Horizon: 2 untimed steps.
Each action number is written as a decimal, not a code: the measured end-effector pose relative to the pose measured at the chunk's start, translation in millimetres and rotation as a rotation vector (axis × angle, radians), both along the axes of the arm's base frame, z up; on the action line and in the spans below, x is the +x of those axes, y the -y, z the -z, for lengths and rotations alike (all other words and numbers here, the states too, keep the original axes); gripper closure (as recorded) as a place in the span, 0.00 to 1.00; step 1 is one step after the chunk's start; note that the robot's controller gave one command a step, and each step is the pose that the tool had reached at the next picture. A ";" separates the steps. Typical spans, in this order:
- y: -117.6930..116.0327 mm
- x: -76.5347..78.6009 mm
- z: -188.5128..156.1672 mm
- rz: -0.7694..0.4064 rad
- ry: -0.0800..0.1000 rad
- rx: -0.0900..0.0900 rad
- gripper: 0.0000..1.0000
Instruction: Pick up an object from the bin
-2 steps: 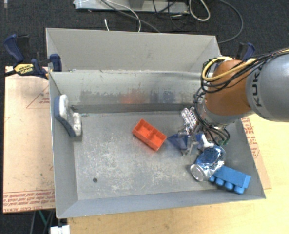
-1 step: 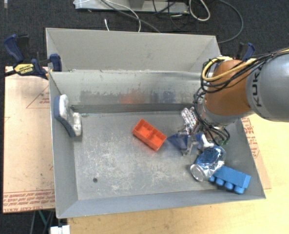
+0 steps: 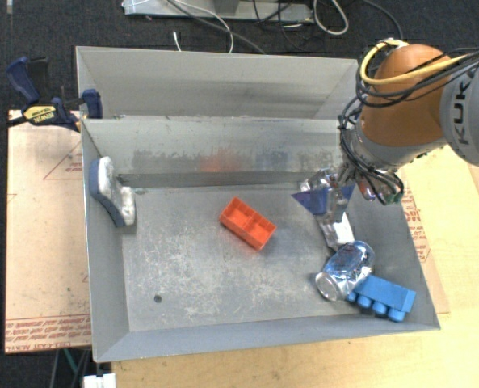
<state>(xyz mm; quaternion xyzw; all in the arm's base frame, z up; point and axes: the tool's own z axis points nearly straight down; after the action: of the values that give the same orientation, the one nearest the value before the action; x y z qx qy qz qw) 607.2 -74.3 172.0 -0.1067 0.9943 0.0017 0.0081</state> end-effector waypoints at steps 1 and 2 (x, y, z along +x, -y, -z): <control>22.8 -21.6 -42.2 0.079 -0.015 0.002 1.00; 2.9 11.8 -114.4 -0.018 0.011 0.001 1.00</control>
Offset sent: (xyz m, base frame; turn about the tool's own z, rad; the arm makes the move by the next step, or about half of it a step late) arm 0.0088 -0.0043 0.1100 -0.0183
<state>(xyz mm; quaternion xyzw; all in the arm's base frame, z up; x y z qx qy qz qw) 619.0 -77.2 286.4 -0.1155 0.9932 0.0019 0.0134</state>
